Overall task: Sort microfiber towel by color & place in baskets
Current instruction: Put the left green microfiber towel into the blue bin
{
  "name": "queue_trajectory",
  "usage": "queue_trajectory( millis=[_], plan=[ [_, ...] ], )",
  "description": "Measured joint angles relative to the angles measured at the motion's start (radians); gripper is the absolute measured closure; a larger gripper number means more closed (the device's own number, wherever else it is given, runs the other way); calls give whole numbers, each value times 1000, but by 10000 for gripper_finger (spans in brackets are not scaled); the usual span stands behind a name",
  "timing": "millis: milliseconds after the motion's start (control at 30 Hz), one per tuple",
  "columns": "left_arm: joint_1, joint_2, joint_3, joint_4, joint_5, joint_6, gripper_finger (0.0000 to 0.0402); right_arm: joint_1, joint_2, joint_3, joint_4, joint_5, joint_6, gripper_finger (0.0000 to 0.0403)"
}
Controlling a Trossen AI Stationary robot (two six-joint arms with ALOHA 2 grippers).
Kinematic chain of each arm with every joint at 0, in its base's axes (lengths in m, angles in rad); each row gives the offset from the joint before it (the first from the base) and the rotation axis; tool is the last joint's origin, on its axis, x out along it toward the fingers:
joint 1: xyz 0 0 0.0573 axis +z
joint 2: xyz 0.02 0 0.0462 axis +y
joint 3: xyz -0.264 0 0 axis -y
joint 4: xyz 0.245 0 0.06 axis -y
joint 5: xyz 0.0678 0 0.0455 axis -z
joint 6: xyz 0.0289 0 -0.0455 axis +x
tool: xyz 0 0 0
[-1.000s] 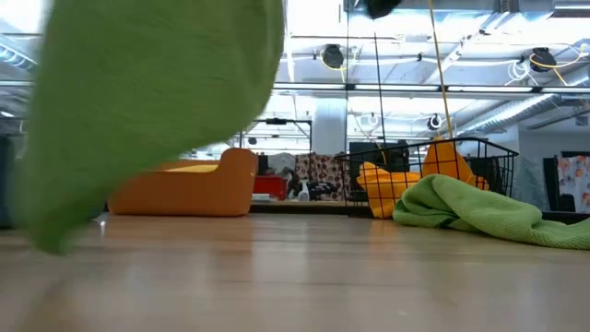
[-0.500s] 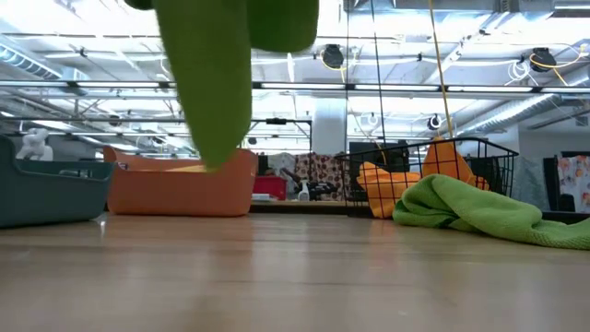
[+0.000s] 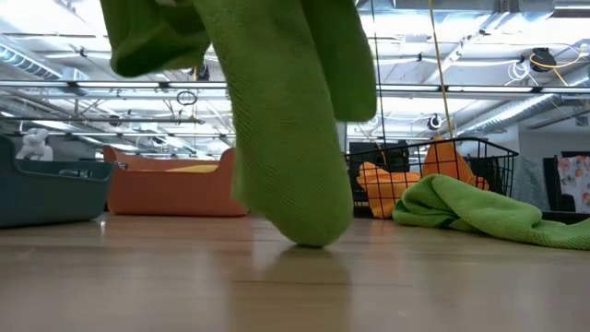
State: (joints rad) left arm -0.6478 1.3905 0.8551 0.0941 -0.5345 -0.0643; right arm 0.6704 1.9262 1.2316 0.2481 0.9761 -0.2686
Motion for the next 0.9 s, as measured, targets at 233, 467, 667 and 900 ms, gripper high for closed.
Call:
queue_trajectory(
  millis=[233,467,667,900],
  plan=[
    [34,57,0,-33,3,-1,384,-1,-118,2,-172,-262,220,164],
    [82,116,0,-30,73,-1,384,0,-187,2,-494,-543,581,180],
    [116,149,0,49,203,30,384,7,-174,2,-621,-556,677,179],
    [150,226,0,181,363,102,384,7,-174,2,-513,-411,596,143]
  ],
)
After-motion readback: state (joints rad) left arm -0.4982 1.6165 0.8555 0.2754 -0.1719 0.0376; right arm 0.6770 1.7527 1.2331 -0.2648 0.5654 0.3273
